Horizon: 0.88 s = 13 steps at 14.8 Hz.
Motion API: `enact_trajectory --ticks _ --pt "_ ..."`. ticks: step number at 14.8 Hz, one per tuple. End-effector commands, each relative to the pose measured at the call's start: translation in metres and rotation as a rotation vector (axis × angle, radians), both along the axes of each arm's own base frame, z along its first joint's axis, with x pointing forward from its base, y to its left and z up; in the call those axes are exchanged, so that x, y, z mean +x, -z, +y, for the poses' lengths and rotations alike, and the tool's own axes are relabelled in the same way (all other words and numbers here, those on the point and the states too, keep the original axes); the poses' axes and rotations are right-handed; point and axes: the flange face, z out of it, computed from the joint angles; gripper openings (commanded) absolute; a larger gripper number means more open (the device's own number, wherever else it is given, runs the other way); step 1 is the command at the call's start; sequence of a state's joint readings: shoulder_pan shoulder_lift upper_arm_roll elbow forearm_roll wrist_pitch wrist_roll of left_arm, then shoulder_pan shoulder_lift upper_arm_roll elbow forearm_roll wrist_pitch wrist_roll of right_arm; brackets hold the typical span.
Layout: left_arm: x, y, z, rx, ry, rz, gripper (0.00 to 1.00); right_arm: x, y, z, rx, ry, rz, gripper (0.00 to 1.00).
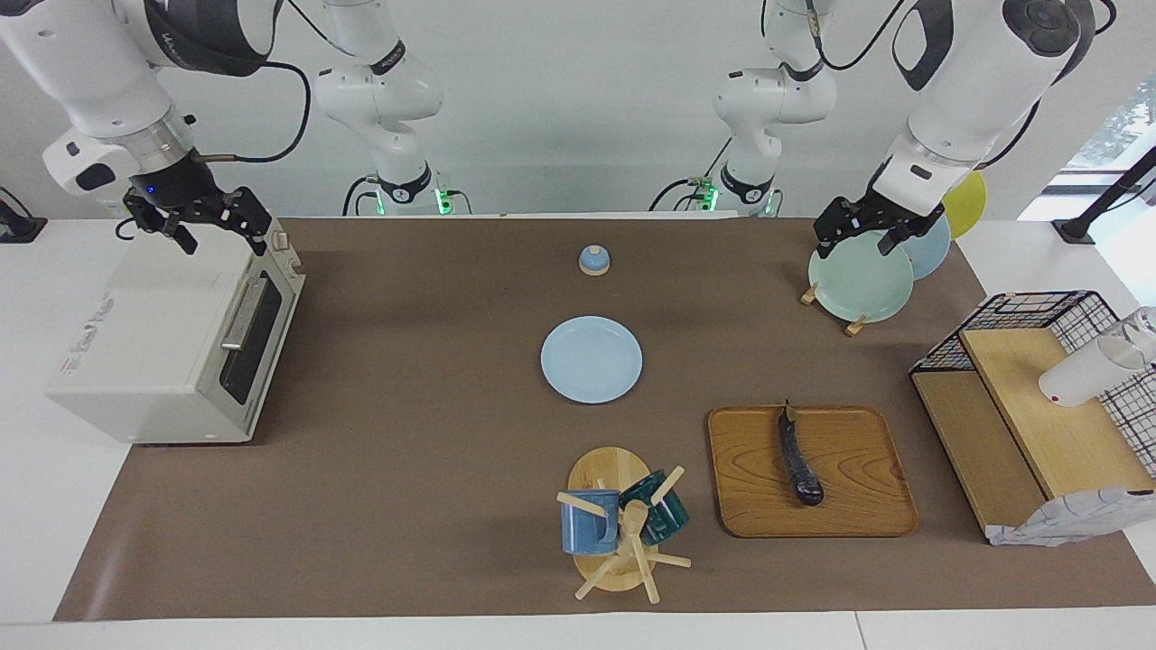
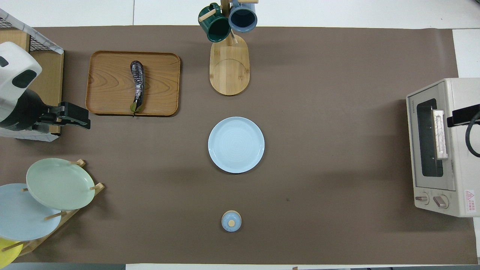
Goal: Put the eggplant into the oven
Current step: 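Move the left gripper toward the purple eggplant on the wooden tray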
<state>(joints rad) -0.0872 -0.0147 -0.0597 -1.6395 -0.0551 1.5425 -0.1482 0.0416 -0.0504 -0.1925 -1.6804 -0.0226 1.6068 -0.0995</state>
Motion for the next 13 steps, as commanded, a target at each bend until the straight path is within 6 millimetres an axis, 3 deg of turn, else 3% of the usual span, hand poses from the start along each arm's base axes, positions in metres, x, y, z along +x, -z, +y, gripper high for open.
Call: enact_trajectory --ticks 1,7,13 --pt "0.002 -0.005 0.003 0.004 0.011 -0.015 1.0 -0.004 -0.003 0.0 0.028 0.01 0.002 1.0" --pt "0.0 -0.007 0.0 0.004 0.004 -0.02 1.0 -0.004 -0.003 0.0 0.028 0.01 0.002 1.0" --pt "0.011 -0.011 -0.002 -0.009 -0.007 -0.117 1.0 -0.002 -0.003 0.006 0.028 -0.007 -0.009 1.0"
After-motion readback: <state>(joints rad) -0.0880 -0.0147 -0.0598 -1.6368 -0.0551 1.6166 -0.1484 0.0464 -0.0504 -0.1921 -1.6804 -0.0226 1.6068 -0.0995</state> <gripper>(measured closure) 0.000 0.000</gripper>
